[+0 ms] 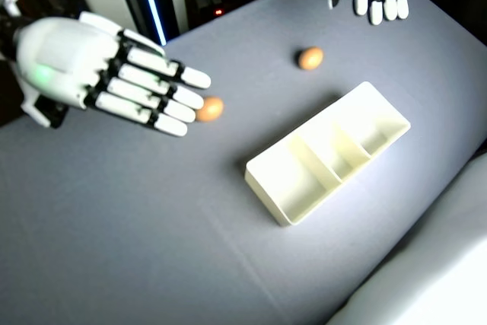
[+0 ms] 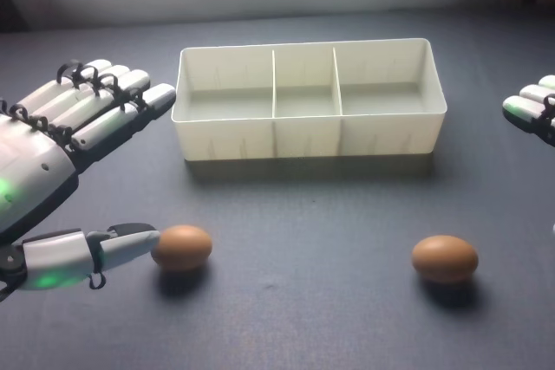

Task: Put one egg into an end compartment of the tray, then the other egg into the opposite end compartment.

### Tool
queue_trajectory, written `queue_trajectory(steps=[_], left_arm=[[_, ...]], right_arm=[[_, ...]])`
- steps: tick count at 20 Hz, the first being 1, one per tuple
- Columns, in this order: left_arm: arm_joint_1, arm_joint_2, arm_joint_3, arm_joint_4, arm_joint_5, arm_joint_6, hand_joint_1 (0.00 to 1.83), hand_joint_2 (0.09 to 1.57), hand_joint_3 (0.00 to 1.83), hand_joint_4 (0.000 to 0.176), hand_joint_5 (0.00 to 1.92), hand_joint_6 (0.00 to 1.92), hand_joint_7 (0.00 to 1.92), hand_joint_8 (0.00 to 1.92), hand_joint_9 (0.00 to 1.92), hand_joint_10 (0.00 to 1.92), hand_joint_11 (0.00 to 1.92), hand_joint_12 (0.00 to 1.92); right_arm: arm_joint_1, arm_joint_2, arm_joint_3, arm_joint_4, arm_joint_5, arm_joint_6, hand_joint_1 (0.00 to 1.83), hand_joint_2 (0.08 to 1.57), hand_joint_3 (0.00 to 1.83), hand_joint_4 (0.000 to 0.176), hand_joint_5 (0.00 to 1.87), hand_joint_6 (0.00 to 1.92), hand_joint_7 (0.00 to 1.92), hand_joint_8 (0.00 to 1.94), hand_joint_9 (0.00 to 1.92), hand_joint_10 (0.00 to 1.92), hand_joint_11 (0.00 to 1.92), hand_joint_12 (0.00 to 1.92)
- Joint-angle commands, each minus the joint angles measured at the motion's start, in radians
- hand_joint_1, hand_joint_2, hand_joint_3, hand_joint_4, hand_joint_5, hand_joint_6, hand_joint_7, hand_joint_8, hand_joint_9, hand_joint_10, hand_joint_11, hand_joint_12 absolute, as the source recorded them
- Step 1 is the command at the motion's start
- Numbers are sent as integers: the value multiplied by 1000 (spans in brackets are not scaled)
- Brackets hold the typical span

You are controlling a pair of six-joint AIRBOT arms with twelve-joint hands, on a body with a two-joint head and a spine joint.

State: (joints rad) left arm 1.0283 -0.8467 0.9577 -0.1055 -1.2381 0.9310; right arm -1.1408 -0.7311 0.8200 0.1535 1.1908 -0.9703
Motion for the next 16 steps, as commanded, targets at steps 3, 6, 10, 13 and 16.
queue_trajectory(steps=[3,6,10,13,16], left_arm=[[-10,-7,9,-7,-90,2,401,1100,1,68,0,0,0,0,0,0,0,0],[-21,-22,18,5,-32,-1,449,1058,0,96,0,0,0,0,0,0,0,0],[-68,-49,49,49,94,-32,522,1015,0,71,0,0,0,0,0,0,0,0],[-95,-80,81,66,189,-47,572,1015,0,50,0,0,50,18,30,13,30,14],[-119,-110,110,81,264,-58,650,994,1,27,26,5,144,14,72,69,0,910]], right_arm=[[15,-2,0,3,109,-7,422,1275,76,0,0,0,0,0,0,0,0,0],[15,-8,0,3,91,-19,422,1264,55,0,0,0,0,0,0,0,0,0],[15,-14,2,4,74,-20,401,1260,42,0,0,0,0,0,0,0,0,0],[15,-23,5,8,67,-20,398,1264,41,0,0,0,0,0,0,0,0,0],[14,-24,7,14,65,-20,370,1273,40,0,0,0,0,0,0,0,0,0]])
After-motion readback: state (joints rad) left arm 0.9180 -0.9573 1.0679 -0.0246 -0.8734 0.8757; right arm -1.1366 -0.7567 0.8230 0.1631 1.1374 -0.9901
